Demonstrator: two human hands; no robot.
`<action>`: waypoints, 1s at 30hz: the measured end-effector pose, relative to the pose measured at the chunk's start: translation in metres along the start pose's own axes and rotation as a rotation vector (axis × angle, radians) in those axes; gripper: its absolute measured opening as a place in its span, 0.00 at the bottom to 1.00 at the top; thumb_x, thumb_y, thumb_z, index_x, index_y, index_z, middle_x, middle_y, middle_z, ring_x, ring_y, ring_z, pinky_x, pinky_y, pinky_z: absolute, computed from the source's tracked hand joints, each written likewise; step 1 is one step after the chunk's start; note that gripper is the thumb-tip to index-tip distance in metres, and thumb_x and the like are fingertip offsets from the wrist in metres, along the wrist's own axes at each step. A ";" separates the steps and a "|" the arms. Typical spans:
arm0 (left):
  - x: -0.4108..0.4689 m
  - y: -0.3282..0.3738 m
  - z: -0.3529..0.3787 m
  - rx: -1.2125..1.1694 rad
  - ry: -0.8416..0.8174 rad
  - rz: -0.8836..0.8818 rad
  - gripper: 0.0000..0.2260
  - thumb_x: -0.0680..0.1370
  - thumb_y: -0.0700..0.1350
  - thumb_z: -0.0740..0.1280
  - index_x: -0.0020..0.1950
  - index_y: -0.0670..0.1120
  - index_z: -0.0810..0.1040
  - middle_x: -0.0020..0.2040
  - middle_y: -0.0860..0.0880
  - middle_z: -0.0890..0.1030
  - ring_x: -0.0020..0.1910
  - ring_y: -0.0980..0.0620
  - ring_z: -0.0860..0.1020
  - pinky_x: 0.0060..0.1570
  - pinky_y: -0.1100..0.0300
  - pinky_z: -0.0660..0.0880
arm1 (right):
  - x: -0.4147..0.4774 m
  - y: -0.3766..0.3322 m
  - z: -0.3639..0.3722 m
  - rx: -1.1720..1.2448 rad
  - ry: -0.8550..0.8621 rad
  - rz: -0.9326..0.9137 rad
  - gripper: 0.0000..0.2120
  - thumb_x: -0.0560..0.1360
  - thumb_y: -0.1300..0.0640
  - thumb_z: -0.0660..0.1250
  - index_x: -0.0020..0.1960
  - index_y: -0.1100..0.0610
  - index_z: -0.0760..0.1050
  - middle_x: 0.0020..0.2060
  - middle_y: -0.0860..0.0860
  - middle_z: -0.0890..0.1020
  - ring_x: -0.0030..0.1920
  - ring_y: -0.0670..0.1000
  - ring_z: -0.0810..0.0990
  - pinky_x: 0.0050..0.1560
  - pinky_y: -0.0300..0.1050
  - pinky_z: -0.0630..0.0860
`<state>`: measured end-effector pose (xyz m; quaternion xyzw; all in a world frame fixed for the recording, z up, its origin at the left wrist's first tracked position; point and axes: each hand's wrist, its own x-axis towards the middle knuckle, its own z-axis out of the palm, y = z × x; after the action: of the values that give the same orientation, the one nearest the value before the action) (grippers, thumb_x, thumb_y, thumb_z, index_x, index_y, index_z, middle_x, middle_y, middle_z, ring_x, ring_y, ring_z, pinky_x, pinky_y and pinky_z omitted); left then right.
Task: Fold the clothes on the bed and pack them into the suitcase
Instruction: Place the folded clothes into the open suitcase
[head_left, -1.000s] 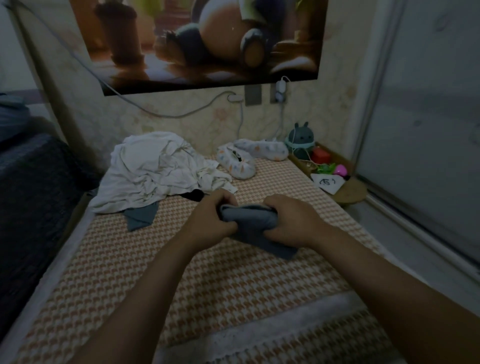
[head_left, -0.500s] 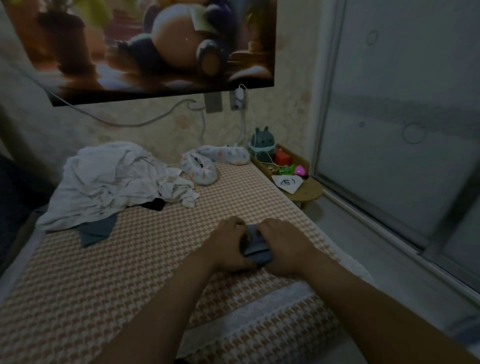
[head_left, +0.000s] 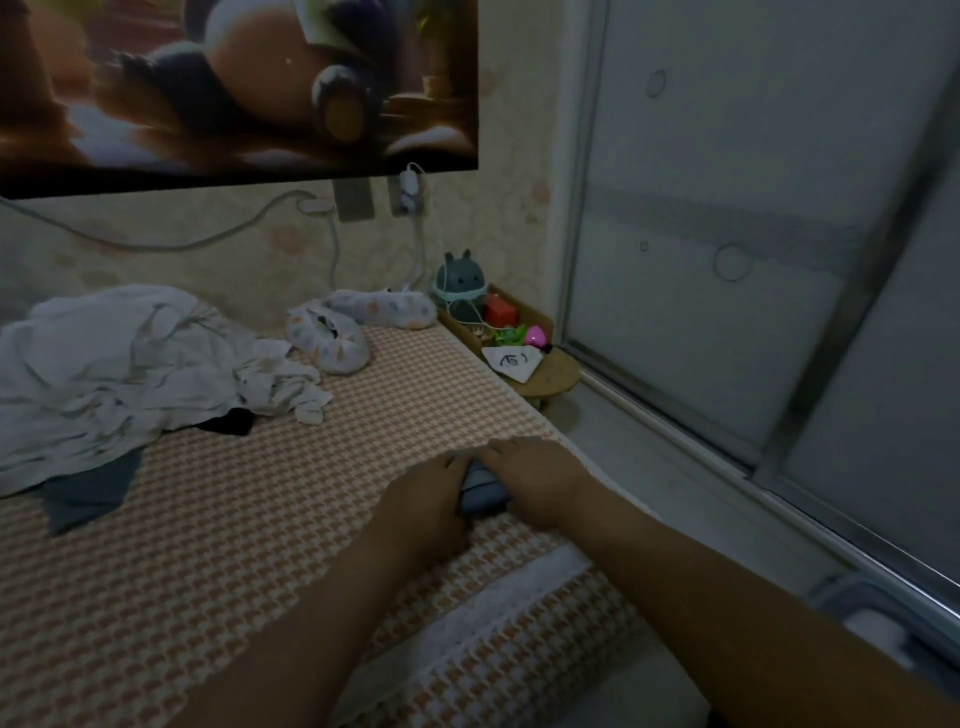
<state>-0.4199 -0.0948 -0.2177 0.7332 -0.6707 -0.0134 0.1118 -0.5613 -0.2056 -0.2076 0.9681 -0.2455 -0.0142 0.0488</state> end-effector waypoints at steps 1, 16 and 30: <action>0.007 0.010 -0.002 -0.036 0.036 0.027 0.30 0.73 0.48 0.68 0.73 0.50 0.65 0.66 0.48 0.74 0.59 0.48 0.75 0.56 0.57 0.73 | -0.007 0.012 -0.006 0.024 0.010 0.030 0.26 0.76 0.53 0.66 0.72 0.53 0.63 0.64 0.55 0.74 0.60 0.57 0.75 0.59 0.52 0.73; 0.176 0.306 0.084 -0.313 -0.051 0.604 0.11 0.72 0.48 0.71 0.52 0.48 0.78 0.49 0.49 0.80 0.48 0.50 0.77 0.43 0.64 0.67 | -0.254 0.230 0.077 0.564 0.345 0.645 0.30 0.70 0.40 0.59 0.70 0.50 0.68 0.64 0.52 0.76 0.62 0.56 0.77 0.60 0.53 0.73; 0.199 0.474 0.346 -0.254 -0.415 0.737 0.25 0.79 0.51 0.60 0.75 0.45 0.63 0.69 0.41 0.69 0.65 0.41 0.70 0.62 0.53 0.69 | -0.443 0.318 0.321 0.925 0.516 1.497 0.18 0.79 0.53 0.61 0.67 0.58 0.70 0.61 0.57 0.77 0.61 0.56 0.76 0.54 0.39 0.66</action>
<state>-0.9230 -0.3777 -0.4432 0.4071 -0.8887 -0.2018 0.0612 -1.1181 -0.3001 -0.4937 0.4527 -0.7713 0.3373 -0.2938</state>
